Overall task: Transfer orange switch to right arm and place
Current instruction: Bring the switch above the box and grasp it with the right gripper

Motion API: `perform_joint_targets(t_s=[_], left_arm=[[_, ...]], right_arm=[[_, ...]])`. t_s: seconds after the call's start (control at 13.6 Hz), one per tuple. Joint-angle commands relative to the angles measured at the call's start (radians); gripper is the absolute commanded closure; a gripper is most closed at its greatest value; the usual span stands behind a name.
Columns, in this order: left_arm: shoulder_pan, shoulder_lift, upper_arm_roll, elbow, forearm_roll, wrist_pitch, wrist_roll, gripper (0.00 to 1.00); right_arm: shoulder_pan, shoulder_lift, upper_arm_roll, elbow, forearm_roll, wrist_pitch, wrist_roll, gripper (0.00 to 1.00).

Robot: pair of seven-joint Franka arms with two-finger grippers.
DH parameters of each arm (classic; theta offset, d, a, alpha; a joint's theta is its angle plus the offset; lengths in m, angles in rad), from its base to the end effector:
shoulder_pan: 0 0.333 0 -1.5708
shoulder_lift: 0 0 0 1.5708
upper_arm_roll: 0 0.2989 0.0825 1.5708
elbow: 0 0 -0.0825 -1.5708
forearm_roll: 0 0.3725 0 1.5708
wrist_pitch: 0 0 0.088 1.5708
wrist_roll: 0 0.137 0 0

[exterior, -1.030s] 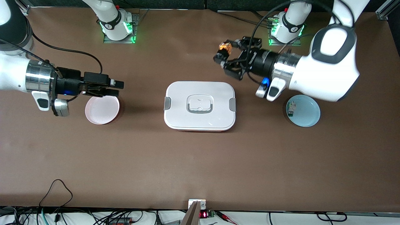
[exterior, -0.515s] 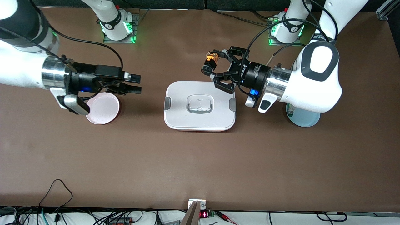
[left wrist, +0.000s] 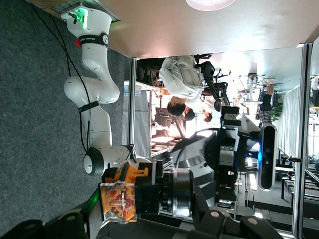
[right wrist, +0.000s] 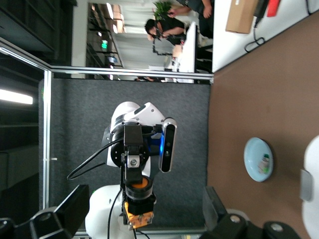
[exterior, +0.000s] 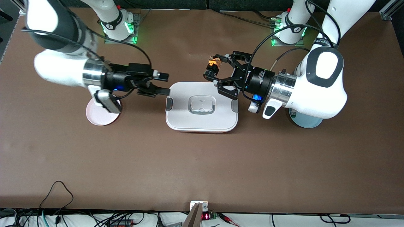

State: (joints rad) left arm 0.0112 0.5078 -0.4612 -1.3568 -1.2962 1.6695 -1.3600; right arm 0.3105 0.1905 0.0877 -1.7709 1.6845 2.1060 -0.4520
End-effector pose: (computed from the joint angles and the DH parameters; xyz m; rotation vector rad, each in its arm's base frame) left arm 0.5918 -0.3416 0.5165 1.5297 1.0778 -1.4492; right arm 0.5736 0.3159 0.4992 -1.6607 0.0736 -0.1446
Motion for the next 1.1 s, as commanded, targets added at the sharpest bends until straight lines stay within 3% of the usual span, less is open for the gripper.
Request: perform_joint_targets(t_s=[0.0,0.29,0.74,1.03], left_arm=[[-0.014,0.017,0.006,0.031,-0.026,0.006,-0.011,0.9],[-0.016,0.017,0.006,0.031,-0.028,0.007,-0.011,0.9],[-0.019,0.017,0.006,0.031,-0.028,0.007,-0.011,0.9],[-0.019,0.018,0.006,0.031,-0.028,0.007,-0.011,0.9]], right_arm=[[0.089,-0.045,-0.005,-0.042,0.095,0.131,-0.056,0.0],[0.199,-0.046,-0.003,-0.041,0.243,0.297,-0.169,0.0],[0.231,-0.071,0.058,-0.041,0.258,0.443,-0.178,0.0],[0.231,-0.075,0.084,-0.045,0.337,0.485,-0.244,0.01]])
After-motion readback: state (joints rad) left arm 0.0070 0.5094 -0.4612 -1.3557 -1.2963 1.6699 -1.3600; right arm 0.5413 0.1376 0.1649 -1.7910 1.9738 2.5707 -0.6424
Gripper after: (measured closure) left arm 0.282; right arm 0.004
